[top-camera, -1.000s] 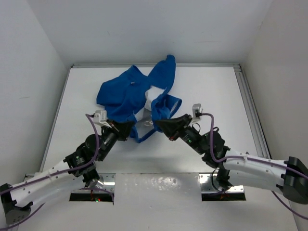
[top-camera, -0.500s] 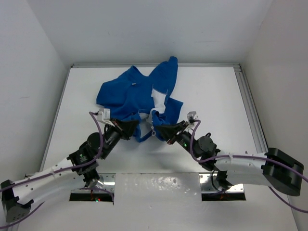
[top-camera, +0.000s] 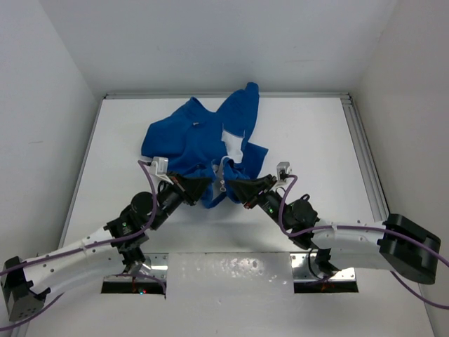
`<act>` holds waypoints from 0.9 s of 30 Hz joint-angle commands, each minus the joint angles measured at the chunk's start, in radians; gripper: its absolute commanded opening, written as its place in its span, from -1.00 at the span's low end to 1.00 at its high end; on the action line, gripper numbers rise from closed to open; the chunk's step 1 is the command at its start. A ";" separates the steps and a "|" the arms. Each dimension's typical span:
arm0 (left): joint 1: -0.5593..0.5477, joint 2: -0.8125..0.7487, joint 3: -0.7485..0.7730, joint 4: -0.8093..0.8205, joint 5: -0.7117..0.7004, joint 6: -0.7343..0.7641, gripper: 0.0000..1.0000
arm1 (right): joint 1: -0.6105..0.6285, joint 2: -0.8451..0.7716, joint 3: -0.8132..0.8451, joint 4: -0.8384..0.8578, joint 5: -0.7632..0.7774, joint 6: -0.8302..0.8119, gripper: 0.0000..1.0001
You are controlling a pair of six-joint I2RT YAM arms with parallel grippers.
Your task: Zip up the jacket
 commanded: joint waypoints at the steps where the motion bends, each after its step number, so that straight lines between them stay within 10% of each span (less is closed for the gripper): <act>1: -0.003 0.005 0.000 0.118 0.063 -0.019 -1.00 | 0.001 0.003 0.022 0.105 0.004 0.012 -1.00; 27: -0.003 0.063 0.003 0.158 0.069 -0.011 -1.00 | 0.001 0.006 0.025 0.114 0.002 0.015 -1.00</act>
